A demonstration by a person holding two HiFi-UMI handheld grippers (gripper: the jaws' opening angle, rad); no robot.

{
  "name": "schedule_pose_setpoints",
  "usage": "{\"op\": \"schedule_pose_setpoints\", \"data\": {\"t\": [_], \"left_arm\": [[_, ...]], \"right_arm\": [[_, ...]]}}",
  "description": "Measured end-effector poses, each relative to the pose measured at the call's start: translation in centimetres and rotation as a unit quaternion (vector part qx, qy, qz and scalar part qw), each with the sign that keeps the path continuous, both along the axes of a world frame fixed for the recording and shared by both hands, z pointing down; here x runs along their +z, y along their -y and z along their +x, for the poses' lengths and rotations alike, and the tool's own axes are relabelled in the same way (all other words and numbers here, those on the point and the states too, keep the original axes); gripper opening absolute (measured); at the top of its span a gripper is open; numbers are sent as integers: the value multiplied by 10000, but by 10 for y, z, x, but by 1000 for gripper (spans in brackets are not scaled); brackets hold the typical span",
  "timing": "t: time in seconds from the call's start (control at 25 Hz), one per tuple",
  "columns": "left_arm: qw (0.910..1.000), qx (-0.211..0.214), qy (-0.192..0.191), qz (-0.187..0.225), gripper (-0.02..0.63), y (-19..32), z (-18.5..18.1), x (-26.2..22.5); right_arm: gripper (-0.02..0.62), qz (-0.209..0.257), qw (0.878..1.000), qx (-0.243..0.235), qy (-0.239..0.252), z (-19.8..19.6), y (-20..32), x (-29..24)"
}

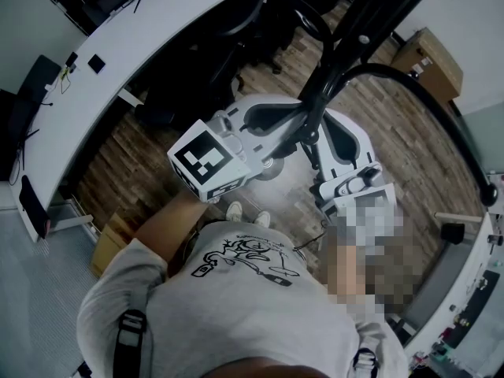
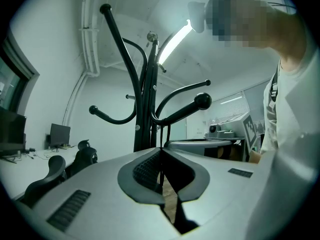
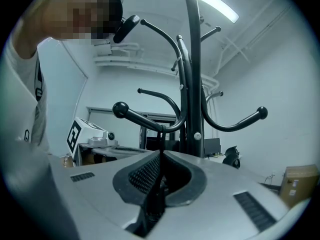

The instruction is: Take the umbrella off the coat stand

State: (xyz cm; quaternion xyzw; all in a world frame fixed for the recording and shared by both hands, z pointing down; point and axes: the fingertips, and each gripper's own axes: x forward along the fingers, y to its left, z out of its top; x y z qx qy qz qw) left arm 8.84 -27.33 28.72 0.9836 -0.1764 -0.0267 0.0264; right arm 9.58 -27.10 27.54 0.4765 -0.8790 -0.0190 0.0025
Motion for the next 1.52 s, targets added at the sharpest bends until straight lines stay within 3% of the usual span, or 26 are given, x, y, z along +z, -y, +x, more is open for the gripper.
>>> {"op": "schedule_pose_setpoints", "data": {"t": [1.52], "left_arm": [[9989, -279, -348, 136, 23, -18, -21, -31]], "right_arm": [[17, 401, 9991, -74, 88, -6, -29, -31]]}}
